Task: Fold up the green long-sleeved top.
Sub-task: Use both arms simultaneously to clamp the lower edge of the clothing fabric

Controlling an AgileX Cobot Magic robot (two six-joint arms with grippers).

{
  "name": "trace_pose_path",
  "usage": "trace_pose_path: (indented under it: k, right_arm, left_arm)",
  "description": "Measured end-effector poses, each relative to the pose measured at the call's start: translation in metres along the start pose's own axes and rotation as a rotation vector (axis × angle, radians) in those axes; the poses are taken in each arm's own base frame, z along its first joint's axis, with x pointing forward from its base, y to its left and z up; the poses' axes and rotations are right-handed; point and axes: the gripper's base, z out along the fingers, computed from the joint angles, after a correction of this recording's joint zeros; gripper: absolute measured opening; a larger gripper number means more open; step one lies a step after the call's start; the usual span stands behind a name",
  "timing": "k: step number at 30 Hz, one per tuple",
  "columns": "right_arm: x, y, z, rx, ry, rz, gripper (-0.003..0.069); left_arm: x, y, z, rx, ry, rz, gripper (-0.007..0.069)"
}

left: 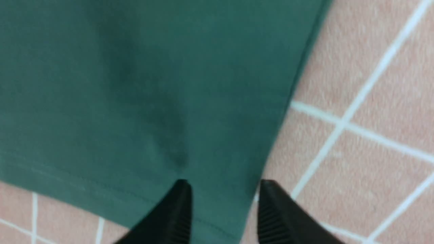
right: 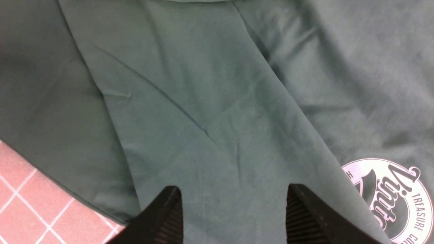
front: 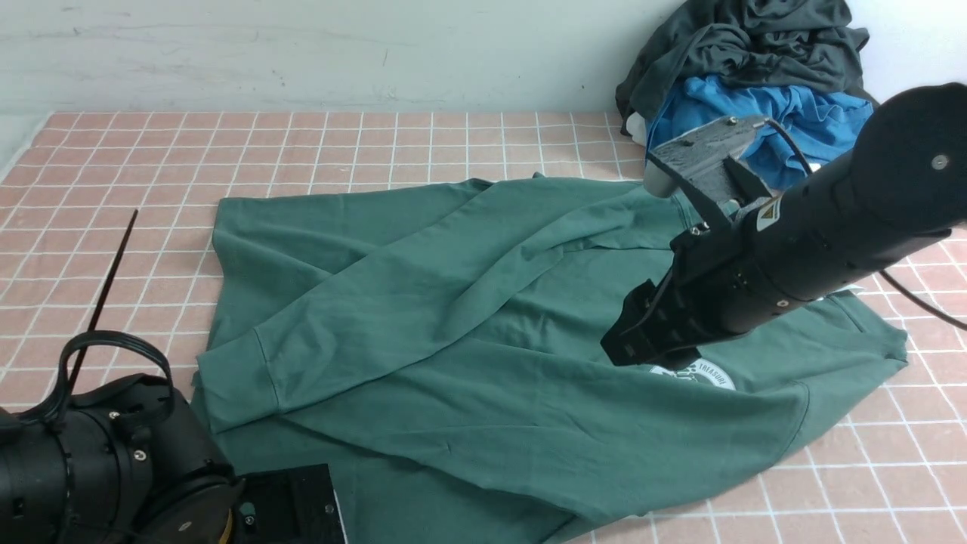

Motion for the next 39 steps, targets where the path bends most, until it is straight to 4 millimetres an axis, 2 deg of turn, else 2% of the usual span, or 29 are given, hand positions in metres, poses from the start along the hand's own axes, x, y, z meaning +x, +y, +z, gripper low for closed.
trace_pose_path:
  k: [4, 9, 13, 17, 21, 28, 31, 35, 39]
  right_arm:
    - [0.000, 0.000, 0.000, -0.002, 0.002, 0.001, 0.0386]
    - [0.000, 0.000, 0.000, -0.003, 0.003, 0.002, 0.0386]
    - [0.000, 0.000, 0.000, -0.002, 0.001, 0.001, 0.0386]
    - [0.000, 0.000, 0.000, -0.002, 0.001, 0.001, 0.0386]
    - [0.000, 0.000, 0.000, -0.002, -0.001, 0.001, 0.0386]
    - [-0.001, 0.000, 0.000, 0.004, -0.016, -0.005, 0.0386]
    - [-0.002, 0.000, -0.002, 0.005, -0.020, -0.058, 0.0382]
    - [-0.005, 0.008, -0.016, -0.014, -0.034, -0.179, 0.0339]
    - [-0.005, 0.031, -0.058, -0.029, -0.128, -0.355, 0.0199]
  left_arm:
    - [0.005, -0.001, 0.004, -0.020, 0.025, 0.038, 0.0367]
    - [0.013, -0.005, 0.014, -0.066, 0.040, 0.120, 0.0376]
    - [0.014, -0.005, 0.016, -0.107, 0.029, 0.154, 0.0293]
    - [0.016, -0.005, 0.015, -0.128, 0.013, 0.144, 0.0131]
    - [0.019, -0.003, 0.006, -0.160, -0.009, 0.133, 0.0024]
    - [0.031, -0.007, -0.016, -0.173, -0.062, 0.039, -0.0001]
    - [0.037, -0.009, -0.027, -0.183, -0.104, -0.030, 0.0000]
    - [0.044, -0.011, -0.037, -0.200, -0.147, -0.164, 0.0006]
    - [0.055, -0.012, -0.046, -0.224, -0.162, -0.364, 0.0007]
